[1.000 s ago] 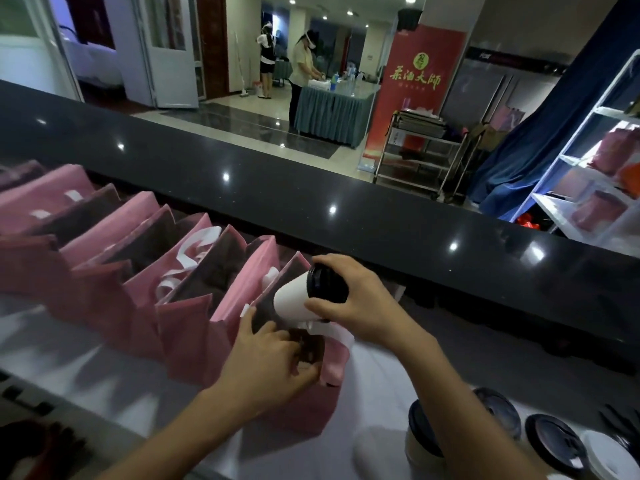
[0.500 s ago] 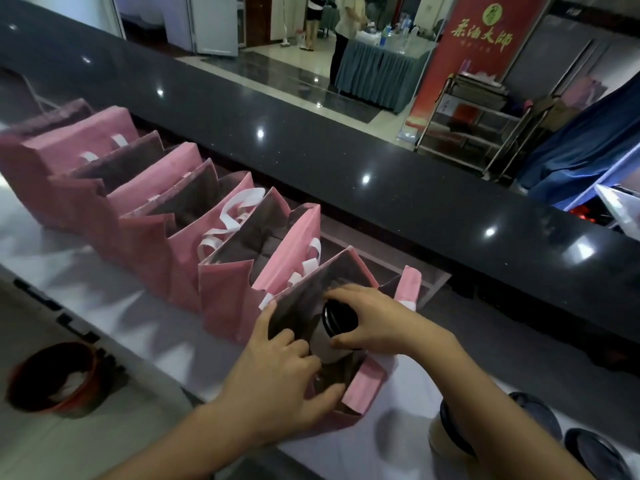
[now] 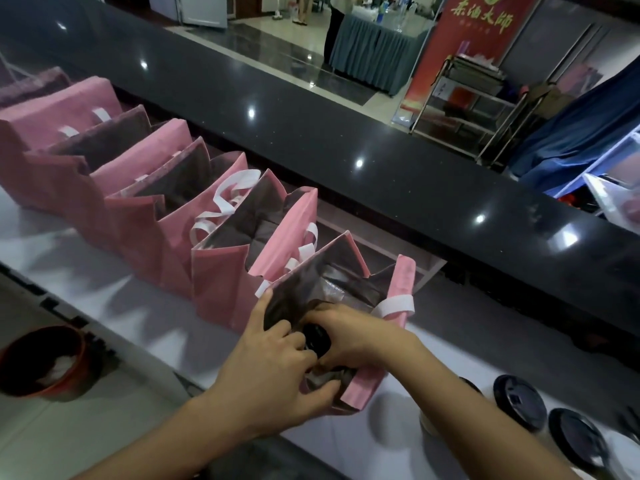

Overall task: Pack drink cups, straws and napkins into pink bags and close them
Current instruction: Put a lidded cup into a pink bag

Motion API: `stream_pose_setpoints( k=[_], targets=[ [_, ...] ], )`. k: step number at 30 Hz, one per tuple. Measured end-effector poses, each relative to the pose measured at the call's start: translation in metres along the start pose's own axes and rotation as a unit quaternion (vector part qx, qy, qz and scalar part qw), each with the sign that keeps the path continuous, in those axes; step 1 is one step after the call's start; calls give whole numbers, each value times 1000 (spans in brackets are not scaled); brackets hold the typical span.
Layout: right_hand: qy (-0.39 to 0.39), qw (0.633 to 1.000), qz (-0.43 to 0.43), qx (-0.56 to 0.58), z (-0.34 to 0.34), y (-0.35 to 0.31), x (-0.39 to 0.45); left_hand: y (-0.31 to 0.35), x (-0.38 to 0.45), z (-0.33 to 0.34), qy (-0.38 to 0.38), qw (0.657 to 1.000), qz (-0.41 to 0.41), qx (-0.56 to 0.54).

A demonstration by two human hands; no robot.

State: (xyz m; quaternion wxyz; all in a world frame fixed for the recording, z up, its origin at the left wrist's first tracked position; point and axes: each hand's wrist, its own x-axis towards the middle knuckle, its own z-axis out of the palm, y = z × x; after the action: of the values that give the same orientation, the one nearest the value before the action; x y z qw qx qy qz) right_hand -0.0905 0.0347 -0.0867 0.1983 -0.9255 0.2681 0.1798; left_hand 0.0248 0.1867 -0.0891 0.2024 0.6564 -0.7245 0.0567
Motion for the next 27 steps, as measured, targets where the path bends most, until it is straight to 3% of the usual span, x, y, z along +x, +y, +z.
stream_pose_setpoints(
  k=[9, 19, 27],
  targets=[
    [41, 995, -2, -95, 4, -5, 5, -4, 3, -4, -51, 999, -9, -8],
    [62, 994, 42, -84, 3, -12, 16, -12, 8, -8, -92, 995, -2, -30],
    [50, 993, 52, -94, 10, -4, 22, -27, 4, -6, -72, 996, 32, -41]
  ],
)
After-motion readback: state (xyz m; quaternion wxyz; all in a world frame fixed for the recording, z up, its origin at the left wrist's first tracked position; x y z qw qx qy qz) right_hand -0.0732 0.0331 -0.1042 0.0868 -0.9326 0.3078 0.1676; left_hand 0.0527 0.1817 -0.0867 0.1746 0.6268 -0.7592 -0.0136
